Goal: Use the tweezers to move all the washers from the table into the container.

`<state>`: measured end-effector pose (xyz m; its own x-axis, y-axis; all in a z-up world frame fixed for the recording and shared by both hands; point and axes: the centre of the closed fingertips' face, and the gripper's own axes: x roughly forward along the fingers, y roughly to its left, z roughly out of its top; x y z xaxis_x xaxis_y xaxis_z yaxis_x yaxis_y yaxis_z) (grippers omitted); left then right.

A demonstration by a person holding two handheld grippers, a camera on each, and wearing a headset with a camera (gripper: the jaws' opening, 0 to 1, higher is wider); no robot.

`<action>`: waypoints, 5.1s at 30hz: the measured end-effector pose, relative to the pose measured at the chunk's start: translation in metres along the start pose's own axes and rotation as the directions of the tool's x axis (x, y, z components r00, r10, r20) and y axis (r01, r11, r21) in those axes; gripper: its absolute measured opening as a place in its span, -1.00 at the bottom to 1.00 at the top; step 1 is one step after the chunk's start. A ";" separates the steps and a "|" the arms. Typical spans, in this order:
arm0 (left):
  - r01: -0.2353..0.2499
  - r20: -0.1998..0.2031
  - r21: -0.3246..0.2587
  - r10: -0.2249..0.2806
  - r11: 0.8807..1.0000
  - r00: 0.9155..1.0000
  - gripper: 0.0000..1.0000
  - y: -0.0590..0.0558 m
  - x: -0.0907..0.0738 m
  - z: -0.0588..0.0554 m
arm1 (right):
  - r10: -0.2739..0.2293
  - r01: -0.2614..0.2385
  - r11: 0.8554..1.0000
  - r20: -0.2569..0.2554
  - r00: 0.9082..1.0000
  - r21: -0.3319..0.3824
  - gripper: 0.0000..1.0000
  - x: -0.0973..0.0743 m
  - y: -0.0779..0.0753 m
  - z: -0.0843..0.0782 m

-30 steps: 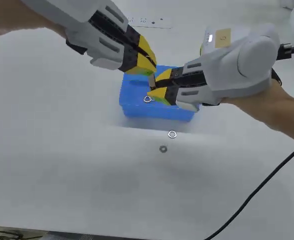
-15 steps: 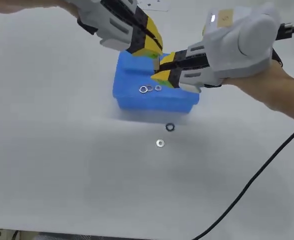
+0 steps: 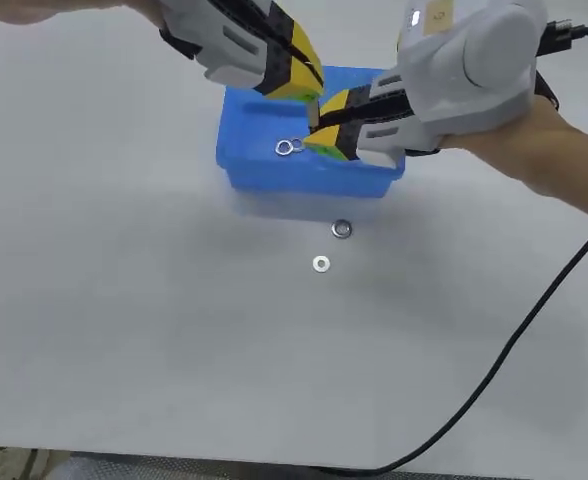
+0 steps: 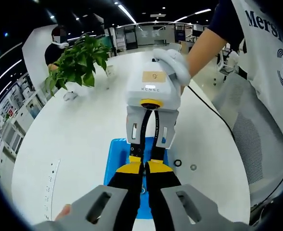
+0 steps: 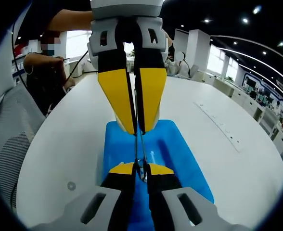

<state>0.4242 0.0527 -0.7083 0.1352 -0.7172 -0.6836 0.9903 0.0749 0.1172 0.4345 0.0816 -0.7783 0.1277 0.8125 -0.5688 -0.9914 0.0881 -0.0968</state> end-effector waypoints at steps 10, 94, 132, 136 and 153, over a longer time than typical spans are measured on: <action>0.018 -0.014 -0.011 -0.018 1.000 1.000 -0.88 -0.004 0.005 -0.009 | 0.016 -0.016 1.000 -0.020 1.000 -0.003 -0.80 0.005 0.006 -0.007; 0.008 0.032 0.028 -0.009 1.000 0.999 -0.88 -0.112 -0.021 0.038 | 0.055 -0.053 0.998 0.052 0.997 -0.045 -0.81 -0.055 0.118 0.029; 0.057 -0.031 -0.003 -0.057 0.998 0.998 -0.88 -0.127 0.005 0.014 | 0.065 -0.065 0.998 0.020 0.998 -0.010 -0.80 -0.034 0.127 -0.004; 0.058 -0.031 -0.006 -0.058 0.998 0.998 -0.88 -0.126 0.006 0.013 | 0.068 -0.068 0.998 0.022 0.997 -0.003 -0.80 -0.032 0.127 -0.004; 0.060 -0.018 -0.014 -0.060 0.998 0.998 -0.88 -0.126 0.009 0.017 | 0.058 -0.058 0.998 0.029 0.998 -0.004 -0.79 -0.034 0.127 -0.003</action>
<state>0.2999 0.0248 -0.7167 0.0761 -0.7076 -0.7025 0.9969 0.0414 0.0663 0.3045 0.0637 -0.7739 0.0694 0.8326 -0.5495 -0.9970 0.0389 -0.0670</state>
